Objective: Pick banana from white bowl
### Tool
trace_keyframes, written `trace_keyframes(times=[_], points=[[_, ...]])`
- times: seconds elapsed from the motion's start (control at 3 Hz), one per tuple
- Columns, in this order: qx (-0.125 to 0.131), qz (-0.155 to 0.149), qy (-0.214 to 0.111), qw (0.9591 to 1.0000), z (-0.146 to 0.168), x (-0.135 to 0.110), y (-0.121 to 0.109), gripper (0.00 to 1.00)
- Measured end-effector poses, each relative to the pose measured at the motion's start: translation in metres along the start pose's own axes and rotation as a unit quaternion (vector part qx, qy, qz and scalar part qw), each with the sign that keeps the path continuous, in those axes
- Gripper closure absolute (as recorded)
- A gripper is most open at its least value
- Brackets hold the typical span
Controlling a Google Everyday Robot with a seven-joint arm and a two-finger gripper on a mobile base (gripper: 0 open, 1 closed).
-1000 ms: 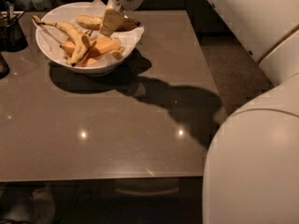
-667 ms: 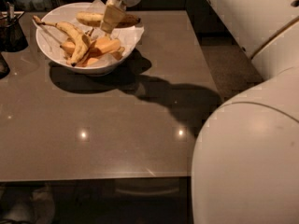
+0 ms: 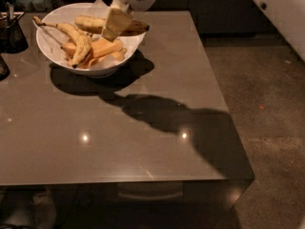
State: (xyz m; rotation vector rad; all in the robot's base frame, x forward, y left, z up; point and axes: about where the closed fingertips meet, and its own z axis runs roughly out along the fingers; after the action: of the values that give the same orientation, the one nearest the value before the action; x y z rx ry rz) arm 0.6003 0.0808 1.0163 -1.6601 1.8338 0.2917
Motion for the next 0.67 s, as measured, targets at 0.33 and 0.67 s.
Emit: trace_keyframes(times=[0.33,0.67], points=[[-0.024,0.002,0.025,0.9994,0.0207,0.0189,0.0176,1.00],[-0.020,-0.004,0.027,0.9994,0.0126,0.0142,0.0222,1.00]])
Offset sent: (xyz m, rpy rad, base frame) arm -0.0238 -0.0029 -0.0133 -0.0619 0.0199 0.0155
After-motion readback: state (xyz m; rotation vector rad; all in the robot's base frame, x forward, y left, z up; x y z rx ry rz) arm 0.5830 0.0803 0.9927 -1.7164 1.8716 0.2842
